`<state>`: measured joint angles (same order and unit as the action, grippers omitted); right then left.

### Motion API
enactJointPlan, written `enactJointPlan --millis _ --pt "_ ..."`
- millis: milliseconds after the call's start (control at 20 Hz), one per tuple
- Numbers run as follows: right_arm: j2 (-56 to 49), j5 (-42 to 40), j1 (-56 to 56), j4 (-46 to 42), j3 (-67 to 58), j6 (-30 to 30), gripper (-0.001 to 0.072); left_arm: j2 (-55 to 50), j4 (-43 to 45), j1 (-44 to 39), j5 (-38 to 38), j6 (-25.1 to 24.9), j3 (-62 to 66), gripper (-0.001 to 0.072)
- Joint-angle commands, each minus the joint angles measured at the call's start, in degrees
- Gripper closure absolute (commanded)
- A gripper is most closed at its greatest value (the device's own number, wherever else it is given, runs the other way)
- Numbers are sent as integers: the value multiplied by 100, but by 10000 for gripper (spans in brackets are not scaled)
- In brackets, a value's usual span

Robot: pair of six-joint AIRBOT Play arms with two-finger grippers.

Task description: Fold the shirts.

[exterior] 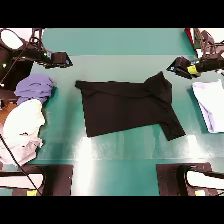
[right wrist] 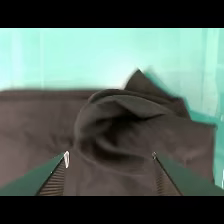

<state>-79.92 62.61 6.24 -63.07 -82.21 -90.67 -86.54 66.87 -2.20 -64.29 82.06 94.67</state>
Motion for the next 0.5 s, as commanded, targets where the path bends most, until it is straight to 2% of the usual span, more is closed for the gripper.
enactJointPlan --millis 0,50,100,200,250,300,450 --pt "-52 68 153 11 -179 114 164 -7 -66 343 -564 48 -7 61" --pt "83 354 280 9 -168 321 253 -7 -63 450 -1023 46 -17 61" --pt "254 531 372 11 -72 496 285 -2 -76 511 -1327 42 -98 60" --pt "704 706 573 11 363 636 285 109 -168 503 -1532 22 -601 63" --pt "957 708 664 13 660 638 284 245 -289 461 -1467 -4 -1056 168" --pt "1185 721 732 20 940 649 284 411 -455 402 -1338 -81 -1563 204" --pt "1731 883 815 55 1663 857 285 1062 -1008 105 -804 -227 -3340 204"
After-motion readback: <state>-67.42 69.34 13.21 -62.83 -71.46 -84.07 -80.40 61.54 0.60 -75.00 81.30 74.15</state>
